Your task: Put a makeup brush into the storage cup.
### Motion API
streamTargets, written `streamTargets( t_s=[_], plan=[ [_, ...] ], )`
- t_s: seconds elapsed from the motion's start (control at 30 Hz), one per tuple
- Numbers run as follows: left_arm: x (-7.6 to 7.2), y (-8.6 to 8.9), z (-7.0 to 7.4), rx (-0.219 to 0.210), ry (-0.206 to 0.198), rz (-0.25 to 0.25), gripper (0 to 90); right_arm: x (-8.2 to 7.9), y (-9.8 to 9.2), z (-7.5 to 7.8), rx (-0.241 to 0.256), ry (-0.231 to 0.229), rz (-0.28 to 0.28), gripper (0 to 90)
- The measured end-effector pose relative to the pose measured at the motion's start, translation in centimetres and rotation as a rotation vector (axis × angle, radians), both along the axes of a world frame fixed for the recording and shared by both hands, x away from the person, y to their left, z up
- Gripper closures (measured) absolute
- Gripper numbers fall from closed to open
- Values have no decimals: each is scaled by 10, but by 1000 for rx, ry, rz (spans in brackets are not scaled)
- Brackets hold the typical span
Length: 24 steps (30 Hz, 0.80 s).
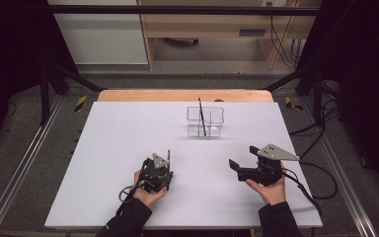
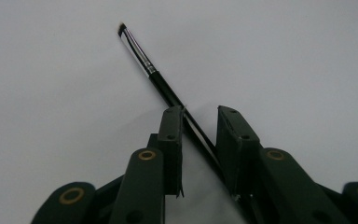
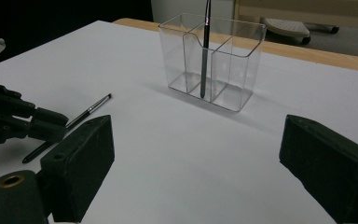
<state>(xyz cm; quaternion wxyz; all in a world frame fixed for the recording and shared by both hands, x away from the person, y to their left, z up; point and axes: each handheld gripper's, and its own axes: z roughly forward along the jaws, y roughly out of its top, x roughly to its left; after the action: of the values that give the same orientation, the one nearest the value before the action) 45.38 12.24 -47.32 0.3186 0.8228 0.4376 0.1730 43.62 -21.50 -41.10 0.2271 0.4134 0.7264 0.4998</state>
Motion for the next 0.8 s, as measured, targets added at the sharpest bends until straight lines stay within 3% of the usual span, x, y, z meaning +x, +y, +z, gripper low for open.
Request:
streamTargets(
  t_s=[0.33, 0.8],
  plan=[
    [1, 12, 4, 8, 40, -20, 762, 0, 0, -1, 2, 4, -2, 104],
    [-2, 20, 7, 7, 54, -49, 806, 0, 0, -1, 2, 4, -1, 105]
  ],
)
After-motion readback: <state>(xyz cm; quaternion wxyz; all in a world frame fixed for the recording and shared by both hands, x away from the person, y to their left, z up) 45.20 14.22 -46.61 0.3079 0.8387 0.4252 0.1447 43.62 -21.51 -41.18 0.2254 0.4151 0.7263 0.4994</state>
